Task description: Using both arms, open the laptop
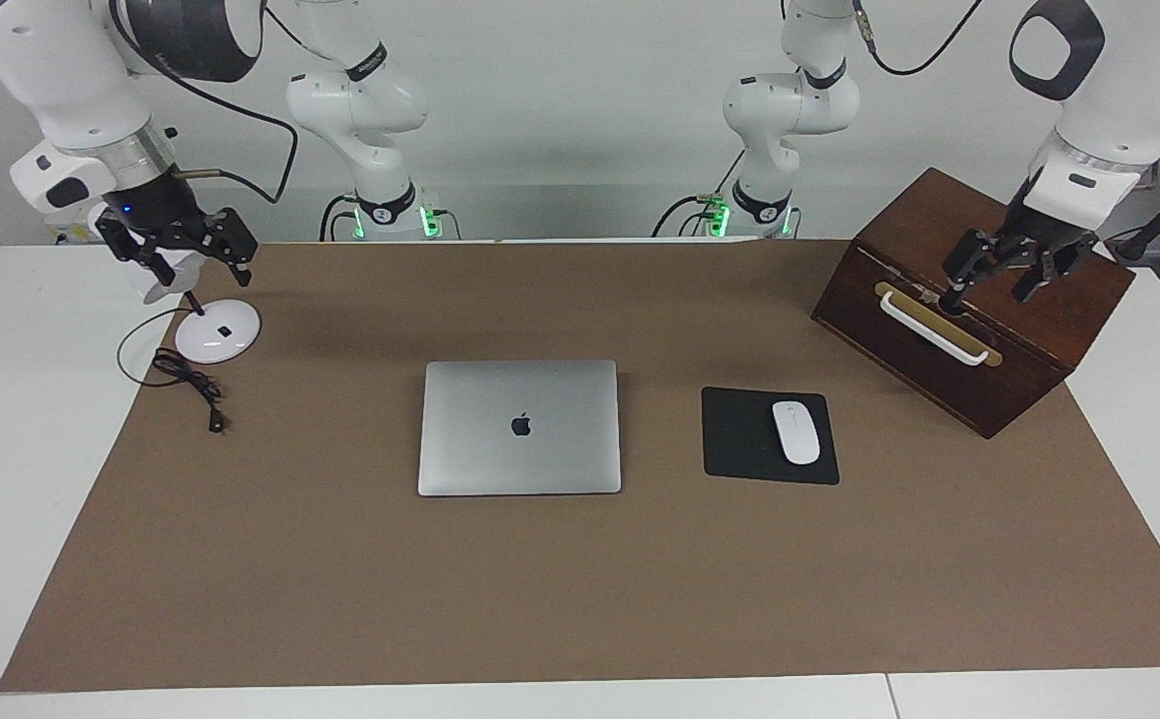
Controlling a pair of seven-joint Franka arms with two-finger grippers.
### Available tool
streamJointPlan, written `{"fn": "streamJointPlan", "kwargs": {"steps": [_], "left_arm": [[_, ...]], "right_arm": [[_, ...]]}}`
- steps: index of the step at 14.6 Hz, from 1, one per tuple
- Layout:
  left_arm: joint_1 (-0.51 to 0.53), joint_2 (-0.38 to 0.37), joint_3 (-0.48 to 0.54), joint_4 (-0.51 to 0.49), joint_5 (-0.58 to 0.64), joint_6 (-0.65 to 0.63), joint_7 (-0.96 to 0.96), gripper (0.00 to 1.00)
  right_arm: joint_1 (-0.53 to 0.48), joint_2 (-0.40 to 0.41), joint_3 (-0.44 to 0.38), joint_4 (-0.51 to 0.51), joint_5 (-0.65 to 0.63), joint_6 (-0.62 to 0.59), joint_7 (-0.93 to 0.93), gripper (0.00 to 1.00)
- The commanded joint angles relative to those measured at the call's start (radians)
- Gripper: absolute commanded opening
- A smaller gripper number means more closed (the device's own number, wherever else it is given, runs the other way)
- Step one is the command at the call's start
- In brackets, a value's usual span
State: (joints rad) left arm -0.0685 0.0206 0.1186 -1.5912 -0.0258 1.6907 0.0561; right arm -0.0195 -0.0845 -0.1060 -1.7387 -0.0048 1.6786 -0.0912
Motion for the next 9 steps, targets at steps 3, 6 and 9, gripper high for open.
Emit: {"fn": "streamJointPlan", "kwargs": {"steps": [3, 6, 9], "left_arm": [[0.007, -0.033, -0.004, -0.038, 0.015, 0.033, -0.015, 0.00], [0.013, -0.031, -0.005, -0.036, 0.014, 0.037, -0.022, 0.00], [0.013, -0.031, -0.005, -0.036, 0.012, 0.047, -0.106, 0.00]], "right_arm": [[-0.020, -0.026, 0.005, -0.039, -0.009, 0.029, -0.039, 0.89], [-0.019, -0.026, 0.005, -0.042, -0.009, 0.039, -0.033, 0.83], [-0.010, -0.059, 0.006, -0.128, 0.020, 0.094, -0.013, 1.00]]}}
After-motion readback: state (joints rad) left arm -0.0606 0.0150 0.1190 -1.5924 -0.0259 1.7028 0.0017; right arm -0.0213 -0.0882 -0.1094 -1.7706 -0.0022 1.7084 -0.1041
